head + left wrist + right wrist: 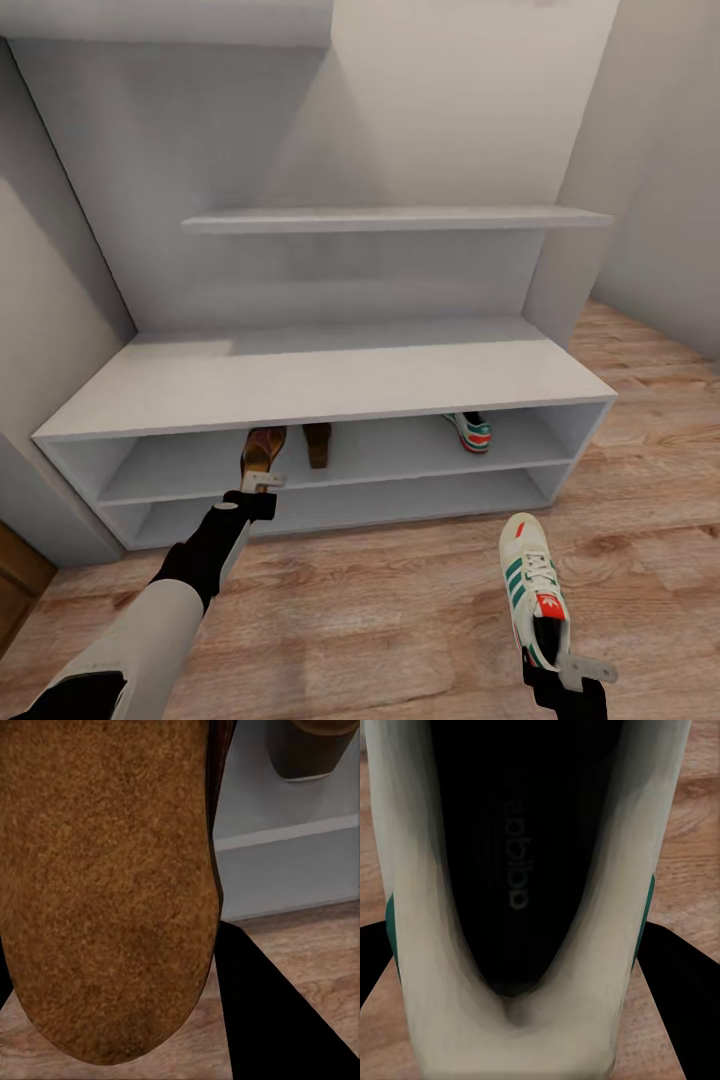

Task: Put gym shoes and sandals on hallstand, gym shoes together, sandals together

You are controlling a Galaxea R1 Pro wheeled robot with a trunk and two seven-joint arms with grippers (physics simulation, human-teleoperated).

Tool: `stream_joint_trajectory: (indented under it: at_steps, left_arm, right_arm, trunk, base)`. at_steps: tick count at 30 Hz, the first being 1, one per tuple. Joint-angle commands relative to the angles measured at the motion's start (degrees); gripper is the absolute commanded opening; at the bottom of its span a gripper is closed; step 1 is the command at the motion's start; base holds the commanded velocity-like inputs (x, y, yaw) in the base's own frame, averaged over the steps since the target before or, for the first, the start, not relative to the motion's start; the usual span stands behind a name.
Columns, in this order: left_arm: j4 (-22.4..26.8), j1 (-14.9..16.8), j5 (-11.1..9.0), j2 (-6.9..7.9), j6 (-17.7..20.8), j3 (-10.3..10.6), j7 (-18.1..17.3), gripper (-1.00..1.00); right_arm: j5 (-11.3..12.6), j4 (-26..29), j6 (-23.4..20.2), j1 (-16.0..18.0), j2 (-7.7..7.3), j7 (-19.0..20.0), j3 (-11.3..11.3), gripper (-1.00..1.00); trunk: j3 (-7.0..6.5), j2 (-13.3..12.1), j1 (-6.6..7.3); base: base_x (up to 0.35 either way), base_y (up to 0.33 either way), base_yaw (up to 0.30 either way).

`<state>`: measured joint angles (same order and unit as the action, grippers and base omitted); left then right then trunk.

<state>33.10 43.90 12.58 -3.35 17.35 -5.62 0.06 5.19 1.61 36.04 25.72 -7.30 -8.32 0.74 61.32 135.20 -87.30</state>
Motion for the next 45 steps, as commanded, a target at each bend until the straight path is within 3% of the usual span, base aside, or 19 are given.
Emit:
stream_joint_trajectory:
  at_steps: [1,15,23,45]
  left_arm:
    - [0.9,0.1,1.0,-0.08,0.4,-0.4,-0.2,-1.0]
    - [0.2,0.1,0.8,-0.07,0.5,-0.2,-0.3,-1.0]
    - [-6.1,0.8,1.0,0.14,4.6,-0.3,-0.5,-1.0]
    - [-5.8,0.7,0.9,0.01,5.0,-0.2,-0.4,-1.0]
  right_arm:
    - [0.5,0.0,0.2,0.0,0.0,0.1,0.1,-1.0]
    - [0.5,0.0,0.2,0.0,0.0,0.1,0.1,-1.0]
    - [0.5,0.0,0.2,0.0,0.0,0.1,0.1,-1.0]
    - [0.5,0.0,0.2,0.0,0.09,0.1,0.1,-1.0]
  trunk:
    - [0.04,0.0,0.02]
    - [0.04,0.0,0.02]
    - [0.04,0.0,0.02]
    - [0.04,0.0,0.02]
  base:
    - [0.003,0.0,0.0]
    - [0.0,0.0,0.0]
    - [0.0,0.0,0.0]
    - [0.09,0.0,0.0]
